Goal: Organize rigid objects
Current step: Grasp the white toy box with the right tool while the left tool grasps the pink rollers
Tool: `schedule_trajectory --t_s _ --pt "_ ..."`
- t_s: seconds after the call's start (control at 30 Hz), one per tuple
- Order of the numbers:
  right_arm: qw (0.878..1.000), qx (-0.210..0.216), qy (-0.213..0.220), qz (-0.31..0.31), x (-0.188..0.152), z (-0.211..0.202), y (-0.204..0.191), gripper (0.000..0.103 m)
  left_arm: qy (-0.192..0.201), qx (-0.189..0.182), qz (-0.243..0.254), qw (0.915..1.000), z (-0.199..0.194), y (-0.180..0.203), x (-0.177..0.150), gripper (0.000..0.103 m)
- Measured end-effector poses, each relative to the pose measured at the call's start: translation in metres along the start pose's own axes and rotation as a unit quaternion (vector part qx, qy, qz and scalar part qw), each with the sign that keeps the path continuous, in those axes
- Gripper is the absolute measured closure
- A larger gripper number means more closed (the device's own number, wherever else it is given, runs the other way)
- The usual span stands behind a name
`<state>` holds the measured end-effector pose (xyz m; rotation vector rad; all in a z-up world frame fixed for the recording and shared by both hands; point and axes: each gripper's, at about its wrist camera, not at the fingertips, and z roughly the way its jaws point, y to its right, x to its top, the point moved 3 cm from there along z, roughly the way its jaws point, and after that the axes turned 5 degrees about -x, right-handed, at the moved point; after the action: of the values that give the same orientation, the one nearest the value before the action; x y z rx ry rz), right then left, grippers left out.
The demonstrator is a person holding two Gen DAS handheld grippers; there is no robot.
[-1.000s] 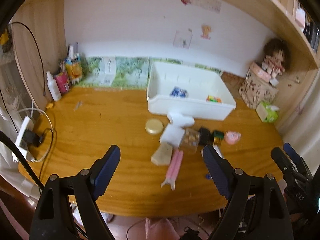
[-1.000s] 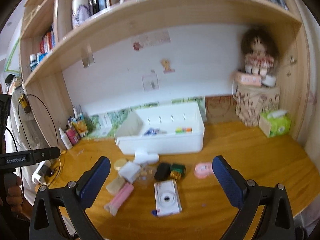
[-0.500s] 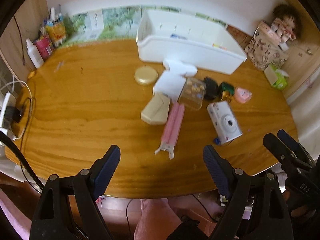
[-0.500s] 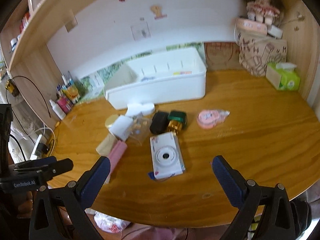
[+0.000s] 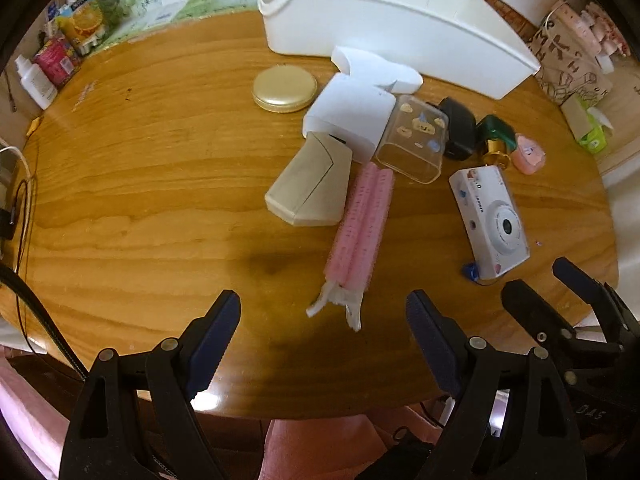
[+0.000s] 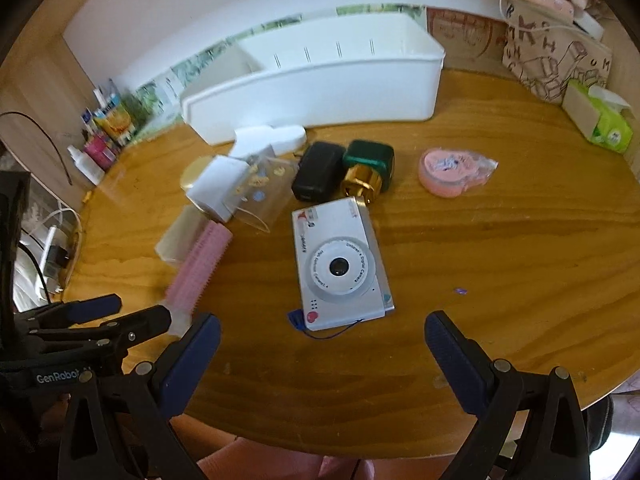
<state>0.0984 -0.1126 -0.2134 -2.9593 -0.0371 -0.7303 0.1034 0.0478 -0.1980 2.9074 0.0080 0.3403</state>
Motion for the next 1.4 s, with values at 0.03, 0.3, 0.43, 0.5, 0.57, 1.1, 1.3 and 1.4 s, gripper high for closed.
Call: schedule_trajectory --t_s 0.03,0.3,0.43,0.5,0.57,1.1,1.3,1.4 --pt "1.0 -0.005 -0.01 -0.001 0.002 0.006 0.0 0.001 -0.004 0.002 0.0 1.0 0.002 0.0 0.002 0.016" --pt "0.999 -0.016 -0.047 0.007 0.013 0.031 0.008 0.009 -0.029 0.002 -0.004 0.9996 0.015 0.002 0.015 0.017" --pt "0.998 -0.016 -0.056 0.003 0.02 0.039 0.009 0.016 -0.037 -0.005 -0.004 0.9993 0.02 0.005 0.023 0.018" --pt "0.998 -0.016 -0.062 -0.001 0.022 0.044 0.009 0.018 -0.039 -0.008 -0.004 0.9992 0.022 0.006 0.028 0.022" --pt "0.997 -0.015 -0.069 -0.007 0.024 0.047 0.009 0.022 -0.043 -0.01 -0.004 0.999 0.024 0.007 0.031 0.027" --pt "0.996 -0.014 -0.083 -0.038 0.036 0.057 0.004 0.034 -0.061 -0.007 -0.013 0.998 0.045 0.025 0.057 0.069" --pt "0.995 -0.021 -0.088 -0.043 0.037 0.055 0.007 0.043 -0.063 -0.016 -0.023 0.9976 0.046 0.022 0.059 0.073" --pt "0.994 -0.022 -0.092 -0.046 0.034 0.054 0.005 0.043 -0.065 -0.02 -0.024 0.9974 0.043 0.019 0.054 0.073"
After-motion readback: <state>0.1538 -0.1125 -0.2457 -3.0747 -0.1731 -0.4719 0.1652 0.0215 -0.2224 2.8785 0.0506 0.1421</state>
